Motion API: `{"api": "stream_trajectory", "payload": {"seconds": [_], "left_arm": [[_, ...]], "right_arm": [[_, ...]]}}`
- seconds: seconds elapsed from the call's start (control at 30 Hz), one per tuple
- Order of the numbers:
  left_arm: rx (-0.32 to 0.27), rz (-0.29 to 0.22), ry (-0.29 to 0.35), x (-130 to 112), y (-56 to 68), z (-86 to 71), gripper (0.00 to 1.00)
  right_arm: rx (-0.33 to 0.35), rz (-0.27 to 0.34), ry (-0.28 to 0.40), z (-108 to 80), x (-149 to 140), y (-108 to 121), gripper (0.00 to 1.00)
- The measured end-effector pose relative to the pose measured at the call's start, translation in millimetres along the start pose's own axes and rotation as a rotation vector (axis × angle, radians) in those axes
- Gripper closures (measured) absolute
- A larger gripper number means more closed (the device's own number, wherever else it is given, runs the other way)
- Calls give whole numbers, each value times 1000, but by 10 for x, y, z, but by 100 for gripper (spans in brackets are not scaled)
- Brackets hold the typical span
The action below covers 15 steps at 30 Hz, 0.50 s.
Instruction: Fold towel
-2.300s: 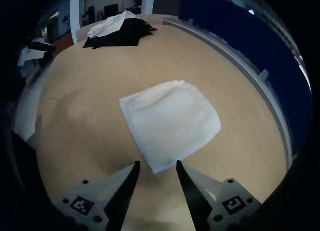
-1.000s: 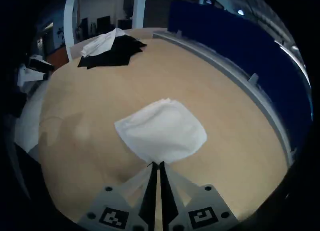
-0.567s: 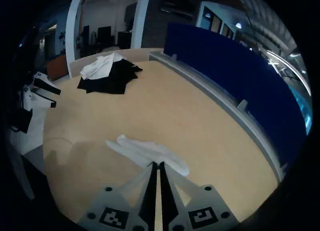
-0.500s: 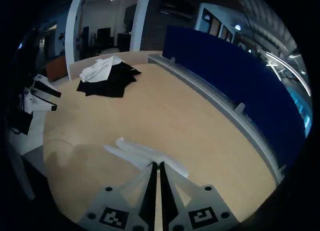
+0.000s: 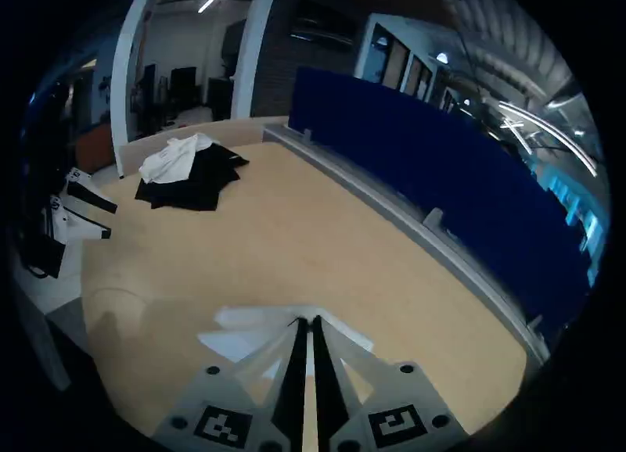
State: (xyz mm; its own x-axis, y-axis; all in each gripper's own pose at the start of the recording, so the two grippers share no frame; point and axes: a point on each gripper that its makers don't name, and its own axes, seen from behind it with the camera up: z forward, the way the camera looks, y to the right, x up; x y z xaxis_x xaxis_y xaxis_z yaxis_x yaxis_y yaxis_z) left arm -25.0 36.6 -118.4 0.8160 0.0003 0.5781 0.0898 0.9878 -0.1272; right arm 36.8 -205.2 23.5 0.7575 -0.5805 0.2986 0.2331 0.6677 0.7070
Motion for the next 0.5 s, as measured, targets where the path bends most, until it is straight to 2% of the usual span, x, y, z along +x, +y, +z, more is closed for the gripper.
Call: {"api": "stream_trajectory", "payload": {"seconds": [0.5], "left_arm": [[-48,48,-9,123,234,123,21]], "right_arm": [[-110,51,-4,-493,-197,723,95]]}}
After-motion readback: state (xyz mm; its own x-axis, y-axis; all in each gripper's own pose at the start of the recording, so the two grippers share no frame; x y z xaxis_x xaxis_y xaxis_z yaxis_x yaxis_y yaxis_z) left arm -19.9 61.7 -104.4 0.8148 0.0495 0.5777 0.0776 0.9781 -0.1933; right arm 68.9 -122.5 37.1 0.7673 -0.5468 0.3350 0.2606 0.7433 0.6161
